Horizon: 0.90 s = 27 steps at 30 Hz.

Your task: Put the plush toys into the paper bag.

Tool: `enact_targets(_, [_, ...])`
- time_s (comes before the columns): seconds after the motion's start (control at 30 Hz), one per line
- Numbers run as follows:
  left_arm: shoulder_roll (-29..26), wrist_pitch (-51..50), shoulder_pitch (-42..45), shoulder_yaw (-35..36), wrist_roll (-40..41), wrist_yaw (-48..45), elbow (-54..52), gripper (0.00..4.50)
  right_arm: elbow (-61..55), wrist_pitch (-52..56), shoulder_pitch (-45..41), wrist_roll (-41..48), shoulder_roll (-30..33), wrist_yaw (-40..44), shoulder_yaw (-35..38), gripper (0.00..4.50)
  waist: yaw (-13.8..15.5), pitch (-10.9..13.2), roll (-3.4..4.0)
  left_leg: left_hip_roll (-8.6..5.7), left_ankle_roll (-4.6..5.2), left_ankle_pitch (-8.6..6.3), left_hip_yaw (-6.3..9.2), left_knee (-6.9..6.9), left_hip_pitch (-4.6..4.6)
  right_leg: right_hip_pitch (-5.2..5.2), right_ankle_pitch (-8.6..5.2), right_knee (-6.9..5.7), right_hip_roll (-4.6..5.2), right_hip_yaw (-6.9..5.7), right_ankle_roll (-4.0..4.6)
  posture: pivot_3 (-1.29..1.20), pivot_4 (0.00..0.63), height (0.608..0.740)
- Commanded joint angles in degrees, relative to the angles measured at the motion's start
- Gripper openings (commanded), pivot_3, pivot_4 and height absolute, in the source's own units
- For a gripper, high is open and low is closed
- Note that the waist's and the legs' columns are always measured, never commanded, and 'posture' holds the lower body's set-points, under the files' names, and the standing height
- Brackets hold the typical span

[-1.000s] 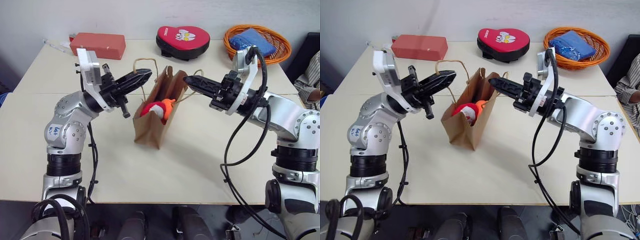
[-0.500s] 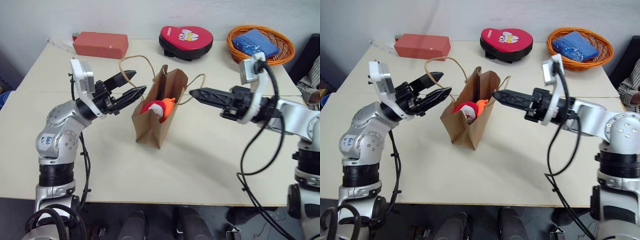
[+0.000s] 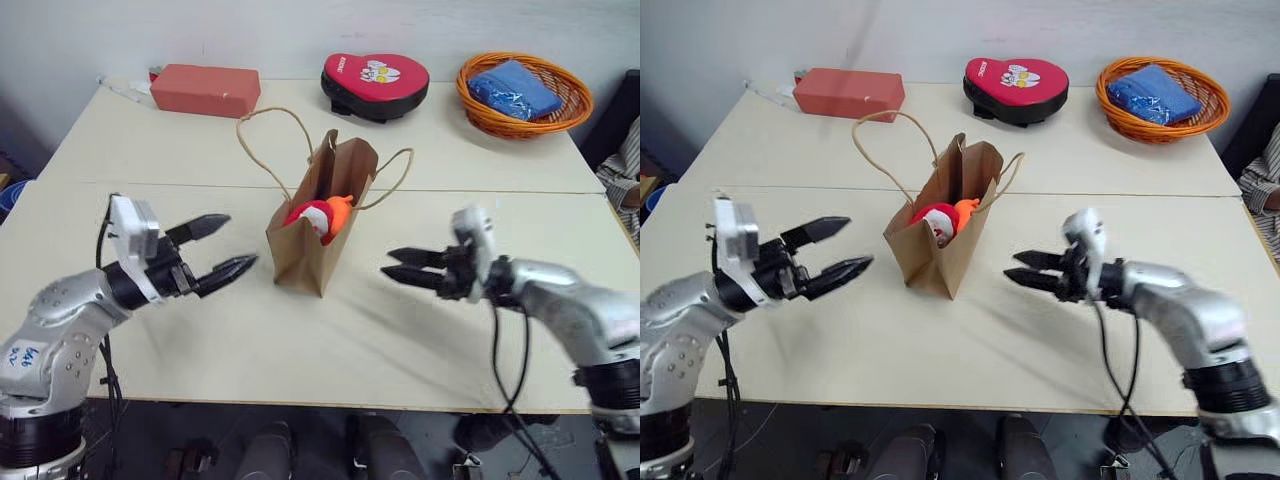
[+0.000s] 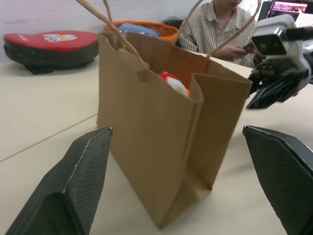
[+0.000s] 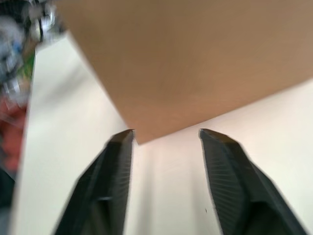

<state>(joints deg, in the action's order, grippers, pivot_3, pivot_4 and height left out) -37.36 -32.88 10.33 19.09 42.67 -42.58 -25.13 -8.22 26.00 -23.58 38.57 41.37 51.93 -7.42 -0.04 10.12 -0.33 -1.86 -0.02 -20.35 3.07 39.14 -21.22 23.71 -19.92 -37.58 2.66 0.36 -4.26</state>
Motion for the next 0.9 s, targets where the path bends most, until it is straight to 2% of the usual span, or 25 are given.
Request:
enact_targets(0.03, [2.38,0.09,-0.25,-1.73,0.19,4.35,-4.56,4.50,0.79,-11.26,-2.22,-7.84,-6.02,0.52,-1.65,0.79,-0.01,0.00,0.00,0.00,-0.01,0.00,0.00,0.00,0.04,-0.02,0.00,-0.02,0.00,0.00,0.00,0.00,0.150,0.740])
enact_targets(0.1, [5.22,0.43,0.12,-4.52,-1.21,7.28,-5.54,4.50,1.35,-14.08,-3.70,-11.07,-10.67,-0.83,-3.32,0.03,-0.05,0.00,0.00,0.00,-0.03,0.01,0.00,0.01,0.07,-0.04,0.00,-0.03,-0.01,0.01,0.00,0.00,0.150,0.740])
enact_targets(0.37, [11.87,1.76,1.21,-11.26,-5.83,14.62,-6.18,4.50,0.86,-15.64,-5.72,-16.52,-18.12,-1.96,-5.25,0.01,-0.06,-0.01,0.00,-0.03,-0.05,0.02,0.02,0.04,0.06,-0.02,0.00,-0.05,-0.01,-0.02,0.01,0.00,0.150,0.740])
enact_targets(0.7, [16.99,2.48,4.66,-15.60,-10.38,18.60,-1.77,4.50,0.02,-14.71,-5.37,-19.09,-20.64,-1.43,-6.61,0.01,-0.08,-0.01,0.00,-0.04,-0.07,0.03,0.02,0.04,0.08,-0.02,0.00,-0.07,-0.01,-0.02,0.01,0.00,0.150,0.740])
enact_targets(0.83, [17.29,3.07,4.83,-16.97,-12.69,18.78,-0.73,4.50,0.38,-14.62,-5.56,-19.85,-21.70,-1.76,-6.83,0.01,-0.20,-0.01,0.00,-0.04,-0.08,0.04,0.02,0.04,0.08,-0.01,0.00,-0.09,-0.02,-0.01,0.01,0.00,0.150,0.740])
enact_targets(0.87, [17.35,3.30,4.82,-16.89,-13.02,18.89,-0.55,4.09,0.46,-14.62,-5.62,-19.94,-21.90,-1.86,-6.80,0.00,-0.21,-0.01,0.00,-0.04,-0.08,0.04,0.01,0.04,0.09,-0.01,0.00,-0.10,-0.02,-0.02,0.01,0.00,0.150,0.740])
enact_targets(0.9, [17.43,3.63,4.78,-16.77,-13.19,18.82,-0.34,3.87,0.45,-14.49,-5.63,-19.96,-22.04,-1.98,-6.72,0.00,-0.20,-0.01,0.00,-0.04,-0.09,0.04,0.02,0.04,0.09,-0.01,0.00,-0.11,-0.02,-0.02,0.01,0.00,0.150,0.740])
